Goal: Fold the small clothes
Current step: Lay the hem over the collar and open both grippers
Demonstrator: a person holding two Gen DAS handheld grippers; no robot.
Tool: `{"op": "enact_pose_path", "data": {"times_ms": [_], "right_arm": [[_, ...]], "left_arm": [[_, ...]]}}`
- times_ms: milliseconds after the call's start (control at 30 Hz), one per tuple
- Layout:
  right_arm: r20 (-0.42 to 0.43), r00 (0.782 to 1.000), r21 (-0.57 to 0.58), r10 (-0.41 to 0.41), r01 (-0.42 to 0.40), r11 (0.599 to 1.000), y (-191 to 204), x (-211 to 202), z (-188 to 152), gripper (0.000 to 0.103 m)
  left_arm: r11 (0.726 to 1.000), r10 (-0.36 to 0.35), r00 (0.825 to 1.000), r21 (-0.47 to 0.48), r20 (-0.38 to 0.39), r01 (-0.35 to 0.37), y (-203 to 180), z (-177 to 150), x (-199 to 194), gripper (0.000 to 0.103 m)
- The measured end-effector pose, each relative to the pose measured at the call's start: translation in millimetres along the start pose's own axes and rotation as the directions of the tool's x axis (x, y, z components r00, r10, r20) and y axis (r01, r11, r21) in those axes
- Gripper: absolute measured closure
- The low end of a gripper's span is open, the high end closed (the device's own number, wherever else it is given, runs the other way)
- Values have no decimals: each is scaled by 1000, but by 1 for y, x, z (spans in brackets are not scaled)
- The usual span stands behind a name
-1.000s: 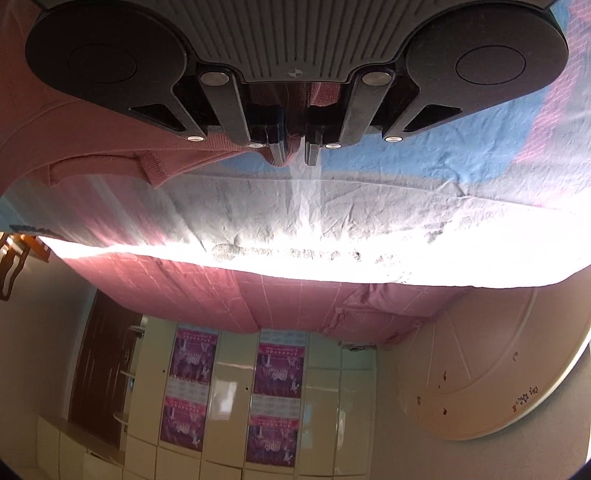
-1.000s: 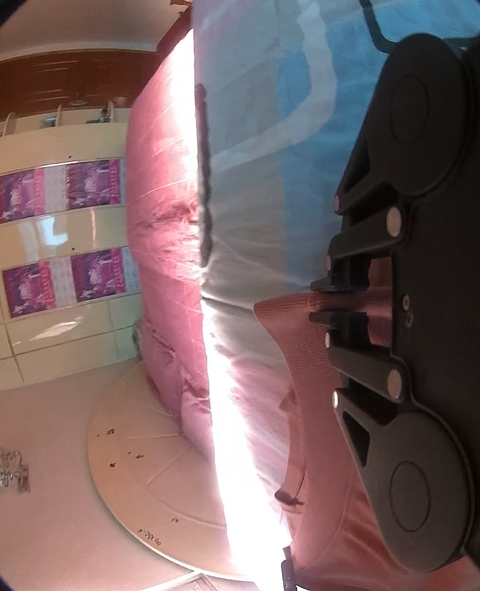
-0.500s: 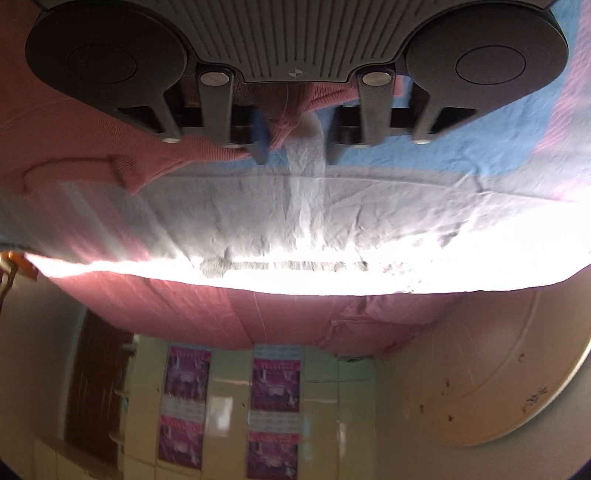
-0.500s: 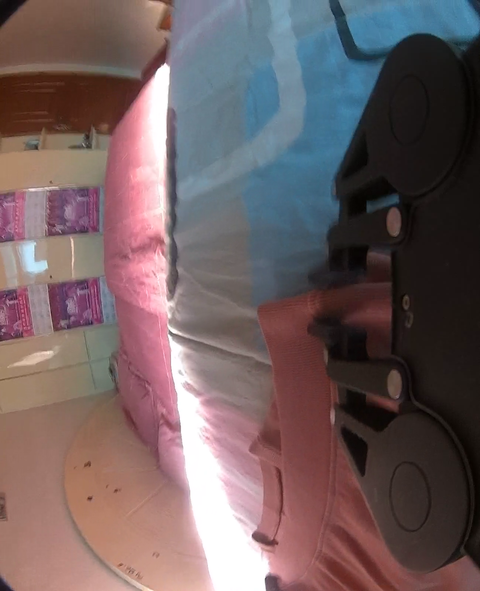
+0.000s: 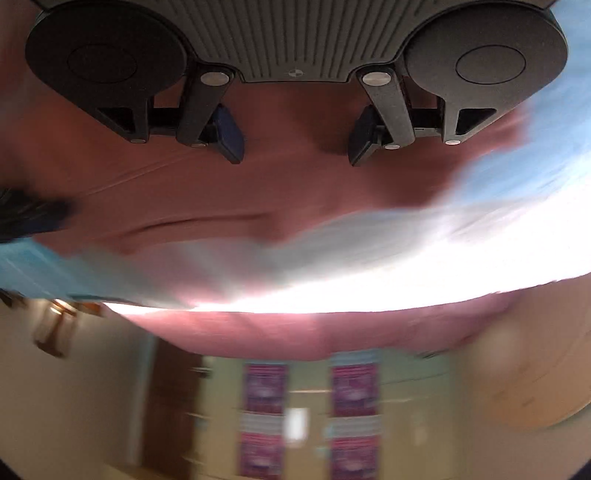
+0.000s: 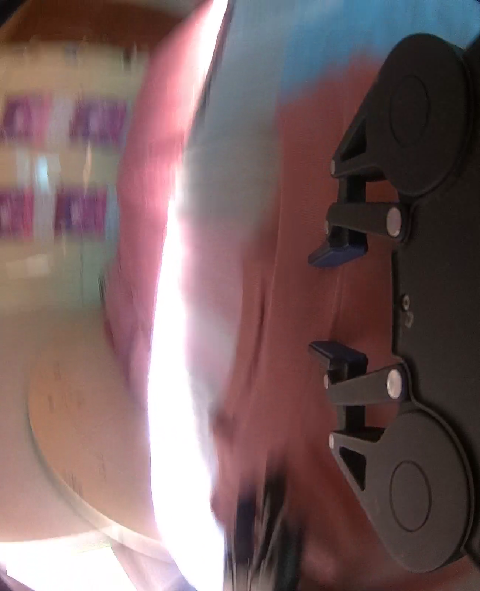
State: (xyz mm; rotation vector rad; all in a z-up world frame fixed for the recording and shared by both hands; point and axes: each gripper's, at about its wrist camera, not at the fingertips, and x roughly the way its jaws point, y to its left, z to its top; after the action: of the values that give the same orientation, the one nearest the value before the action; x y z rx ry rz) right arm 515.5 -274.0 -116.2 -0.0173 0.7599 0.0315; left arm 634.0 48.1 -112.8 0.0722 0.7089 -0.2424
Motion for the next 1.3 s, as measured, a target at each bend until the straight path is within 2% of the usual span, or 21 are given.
{"op": "enact_pose_path", "data": {"times_ms": [67,133,267,400,533,567,600,633,700,767,800,833,867,900,933,1000,1100,1167,1200,1233,1300], "right_arm": [[-13,991,86,-136,136,987,-48,-8,-10,65],[-19,997,170,-77,79,982,-77,-16,-16,66],[-33,995,97,-96,99,990,-58,-16,-12,61],[-36,991,89,-128,131,987,-60,-15,-15,63],[-14,991,120,-130,131,984,-62,-19,-12,61],[-17,991,129,-130,131,983,-62,-19,-12,61],[-19,991,126,-133,134,983,-61,-17,-13,61],[-18,991,119,-136,137,983,-61,-16,-14,61],[-11,991,125,-130,130,984,-62,-19,-15,61],[-4,992,138,-123,123,983,-66,-20,-18,62],[-3,993,139,-121,121,983,-67,-20,-18,62],[-2,993,135,-122,121,983,-67,-20,-19,63],[-3,992,129,-125,125,984,-67,-19,-18,63],[-1,991,125,-135,134,983,-66,-21,-16,63],[7,988,123,-155,153,980,-65,-23,-15,61],[33,980,124,-197,192,974,-59,-29,-10,58],[66,991,88,-119,113,990,-35,-27,3,59],[41,998,55,-40,38,998,-14,-14,9,60],[26,999,33,-24,23,999,-4,-7,10,60],[7,999,-2,-35,35,999,3,-1,9,60],[-18,991,-25,-129,129,991,-5,6,4,55]], "left_arm": [[998,33,999,-45,-7,-33,29,-10,-11,41],[997,10,1000,-78,-1,-10,38,-12,-13,41],[997,68,998,-23,9,-68,24,-5,-11,41],[991,111,989,-84,97,-103,41,10,-17,41],[983,30,999,-181,-39,-37,58,27,20,42],[979,9,998,-201,-62,-21,60,24,28,47],[980,9,1000,-197,-23,-13,61,21,25,82],[981,11,999,-192,31,-4,60,19,17,90],[984,31,990,-176,141,-5,57,11,1,91],[987,90,992,-142,91,-76,58,1,4,90],[982,125,991,-145,44,-118,63,-3,9,88],[975,152,987,-170,43,-143,68,-5,8,70],[956,224,973,-207,60,-207,72,-5,2,58],[927,321,944,-230,72,-298,73,-2,-4,49],[915,350,932,-245,93,-320,74,0,-11,49],[956,226,964,-223,140,-192,67,5,-17,49],[999,42,998,-28,40,-41,22,12,4,49],[996,70,997,49,-18,-69,-4,7,20,49],[994,95,995,55,-20,-93,-6,4,24,40],[993,121,993,18,-7,-120,1,2,22,28],[975,218,976,-51,-3,-218,34,-1,12,25]]}}
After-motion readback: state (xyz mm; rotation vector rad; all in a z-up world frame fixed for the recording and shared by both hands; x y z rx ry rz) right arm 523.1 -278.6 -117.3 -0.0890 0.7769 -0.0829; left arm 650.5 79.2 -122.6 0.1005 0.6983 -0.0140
